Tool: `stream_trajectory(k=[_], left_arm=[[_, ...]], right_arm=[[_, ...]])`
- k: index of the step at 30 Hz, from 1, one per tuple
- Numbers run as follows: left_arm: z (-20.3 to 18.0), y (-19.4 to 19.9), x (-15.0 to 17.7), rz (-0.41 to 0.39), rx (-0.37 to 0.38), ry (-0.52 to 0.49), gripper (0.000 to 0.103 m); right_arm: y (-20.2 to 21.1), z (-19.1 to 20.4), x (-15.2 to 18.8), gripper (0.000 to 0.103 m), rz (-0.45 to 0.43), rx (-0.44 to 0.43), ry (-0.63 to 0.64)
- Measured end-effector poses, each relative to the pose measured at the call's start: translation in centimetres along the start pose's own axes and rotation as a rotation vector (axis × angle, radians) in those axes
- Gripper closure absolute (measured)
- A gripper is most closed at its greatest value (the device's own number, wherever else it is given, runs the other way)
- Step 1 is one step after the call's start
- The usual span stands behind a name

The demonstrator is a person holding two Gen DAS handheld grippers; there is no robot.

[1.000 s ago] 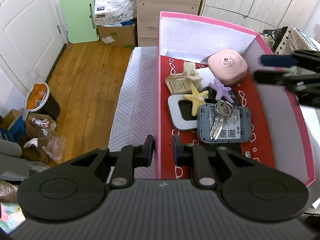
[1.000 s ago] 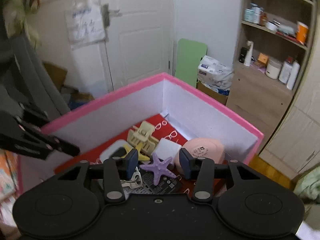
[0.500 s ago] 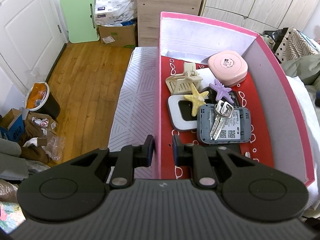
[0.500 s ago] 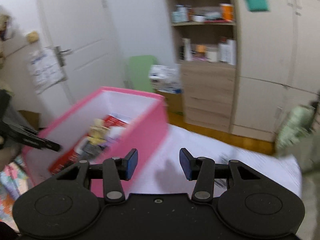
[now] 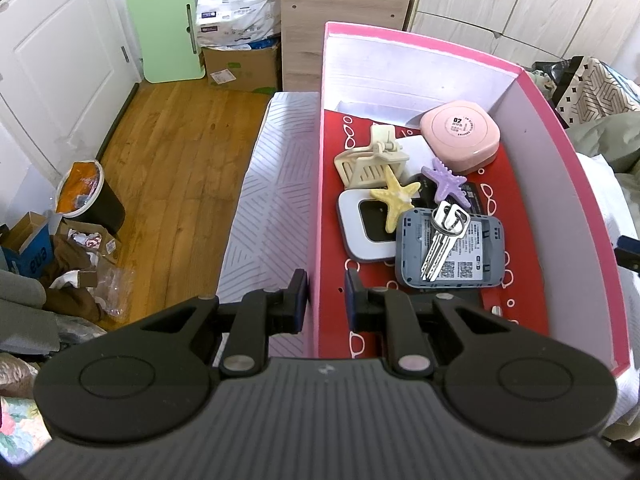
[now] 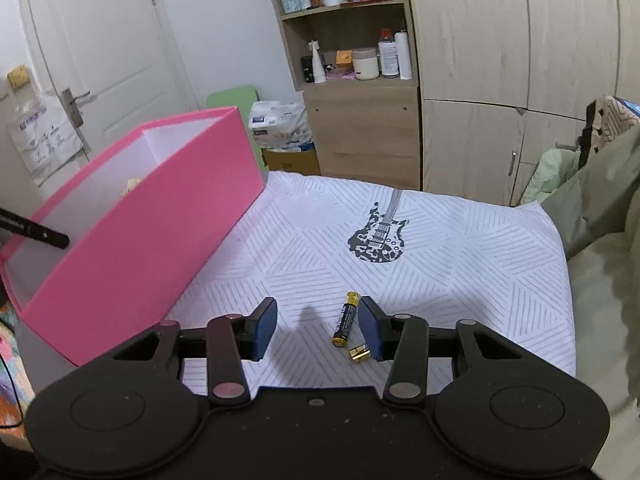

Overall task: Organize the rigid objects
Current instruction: 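Move the right gripper to the bed and grasp the yellow battery, then carry the yellow battery into the box and release it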

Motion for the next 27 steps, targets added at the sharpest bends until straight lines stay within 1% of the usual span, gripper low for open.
stream_trajectory(k=[2, 6, 8, 9, 10, 11, 12, 13, 19, 21, 24, 25, 27], left_arm=[[0.0, 0.0, 0.0, 0.001, 0.0, 0.001, 0.086], [0.0, 0.0, 0.0, 0.001, -0.004, -0.01, 0.086], [0.0, 0.0, 0.1, 0.004, -0.006, -0.015, 0.086], [0.0, 0.0, 0.1, 0.006, -0.006, -0.017, 0.086], [0.0, 0.0, 0.1, 0.007, -0.005, -0.017, 0.086], [0.0, 0.0, 0.1, 0.006, -0.003, -0.014, 0.086], [-0.1, 0.0, 0.0, 0.006, -0.002, -0.014, 0.086], [-0.1, 0.0, 0.1, 0.006, -0.004, -0.017, 0.086], [-0.1, 0.1, 0.1, 0.004, 0.003, -0.011, 0.086], [-0.1, 0.1, 0.1, 0.002, 0.0, -0.017, 0.086], [-0.6, 0.4, 0.4, -0.026, -0.046, -0.068, 0.087], [-0.7, 0.4, 0.5, -0.031, -0.053, -0.073, 0.087], [-0.6, 0.5, 0.4, -0.03, -0.048, -0.065, 0.086]], right_arm=[[-0.9, -0.1, -0.2, 0.062, 0.025, 0.021, 0.007], [-2.7, -0.7, -0.4, 0.062, 0.067, 0.101, -0.006], [-3.3, -0.6, -0.5, 0.064, 0.084, 0.11, -0.005], [-3.4, -0.5, -0.5, 0.071, 0.088, 0.097, -0.007], [-3.7, -0.3, -0.4, 0.075, 0.099, 0.086, -0.009], [-3.9, -0.1, -0.3, 0.088, 0.11, 0.091, -0.006], [-4.0, -0.1, -0.3, 0.091, 0.107, 0.107, -0.002], [-4.0, -0.1, -0.2, 0.091, 0.104, 0.116, -0.002], [-3.6, -0.4, -0.4, 0.091, 0.088, 0.11, -0.036], [-3.1, -0.2, -0.7, 0.091, 0.074, 0.095, -0.034], [-1.9, 0.5, -1.3, 0.091, 0.046, 0.066, -0.028], [-1.2, 1.0, -1.6, 0.091, 0.041, 0.036, -0.035], [0.4, 2.5, -2.4, 0.091, 0.012, -0.08, -0.04]])
Point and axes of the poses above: each gripper's, at about its wrist camera, not at the fingertips, and y roughly against the way its jaws point, z to its left, x to its underside, the point moved 7 cm from there along -y, roughly the way its jaws point, and after that the axes turned 10 degrees about z, right-handed, at the moved point
